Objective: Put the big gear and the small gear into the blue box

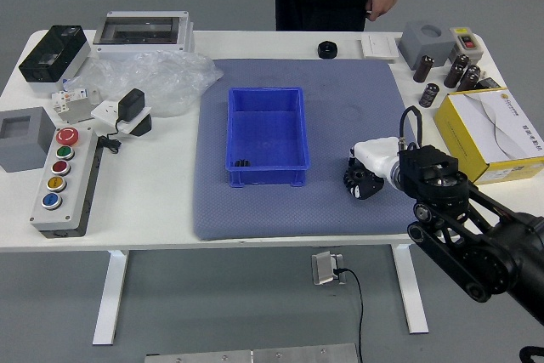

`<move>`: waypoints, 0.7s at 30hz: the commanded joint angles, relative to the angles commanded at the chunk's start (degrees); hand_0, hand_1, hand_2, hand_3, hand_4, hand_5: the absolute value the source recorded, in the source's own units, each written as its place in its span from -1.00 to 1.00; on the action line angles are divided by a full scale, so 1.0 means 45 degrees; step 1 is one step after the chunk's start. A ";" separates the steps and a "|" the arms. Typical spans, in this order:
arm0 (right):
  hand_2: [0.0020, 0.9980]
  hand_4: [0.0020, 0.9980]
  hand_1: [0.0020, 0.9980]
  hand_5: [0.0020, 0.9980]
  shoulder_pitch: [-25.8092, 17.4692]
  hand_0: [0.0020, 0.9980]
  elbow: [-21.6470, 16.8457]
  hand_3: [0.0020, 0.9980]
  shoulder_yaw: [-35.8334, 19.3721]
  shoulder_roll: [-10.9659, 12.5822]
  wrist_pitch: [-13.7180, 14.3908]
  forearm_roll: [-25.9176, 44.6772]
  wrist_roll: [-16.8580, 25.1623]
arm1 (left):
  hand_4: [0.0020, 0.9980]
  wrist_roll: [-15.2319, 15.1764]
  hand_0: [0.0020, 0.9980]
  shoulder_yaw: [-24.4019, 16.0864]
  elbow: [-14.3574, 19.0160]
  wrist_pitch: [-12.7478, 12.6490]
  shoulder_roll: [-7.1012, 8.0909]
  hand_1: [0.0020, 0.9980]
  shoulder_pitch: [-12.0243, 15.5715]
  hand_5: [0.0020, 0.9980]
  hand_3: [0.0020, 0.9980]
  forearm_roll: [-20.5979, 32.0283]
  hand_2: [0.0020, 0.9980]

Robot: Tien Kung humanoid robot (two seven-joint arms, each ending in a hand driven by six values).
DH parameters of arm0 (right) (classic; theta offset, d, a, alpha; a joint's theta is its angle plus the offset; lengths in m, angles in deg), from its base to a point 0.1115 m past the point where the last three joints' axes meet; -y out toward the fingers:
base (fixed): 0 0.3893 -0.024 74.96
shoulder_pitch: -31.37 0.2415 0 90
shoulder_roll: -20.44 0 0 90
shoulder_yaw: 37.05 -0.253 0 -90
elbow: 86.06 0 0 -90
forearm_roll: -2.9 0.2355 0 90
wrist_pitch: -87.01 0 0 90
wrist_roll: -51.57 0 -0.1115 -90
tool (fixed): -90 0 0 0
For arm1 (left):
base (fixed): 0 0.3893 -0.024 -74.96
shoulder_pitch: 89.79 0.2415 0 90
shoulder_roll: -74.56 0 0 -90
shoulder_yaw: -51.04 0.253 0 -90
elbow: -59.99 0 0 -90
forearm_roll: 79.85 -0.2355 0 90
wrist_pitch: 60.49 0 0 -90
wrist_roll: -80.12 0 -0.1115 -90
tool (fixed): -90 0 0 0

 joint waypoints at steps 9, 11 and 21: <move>-0.08 0.14 -0.14 -0.59 0.0115 0.00 -0.0036 -0.13 -0.0085 0.0059 0.0194 0.0000 -0.0007 | 0.37 0.0001 0.68 0.0003 0.0000 -0.0002 0.0002 0.61 0.0003 -0.27 0.57 0.0015 0.61; -0.08 0.14 -0.14 -0.59 0.0204 0.00 -0.0082 -0.13 -0.0147 0.0102 0.0212 0.0000 -0.0008 | 0.37 0.0002 0.68 0.0004 0.0000 -0.0003 0.0005 0.61 0.0004 -0.27 0.57 0.0021 0.61; -0.11 0.12 -0.16 -0.62 0.1044 0.00 -0.0439 -0.14 -0.0526 0.0404 0.0205 0.0000 -0.0020 | 0.37 0.0002 0.68 0.0007 0.0000 -0.0006 0.0039 0.61 -0.0013 -0.27 0.57 0.0039 0.61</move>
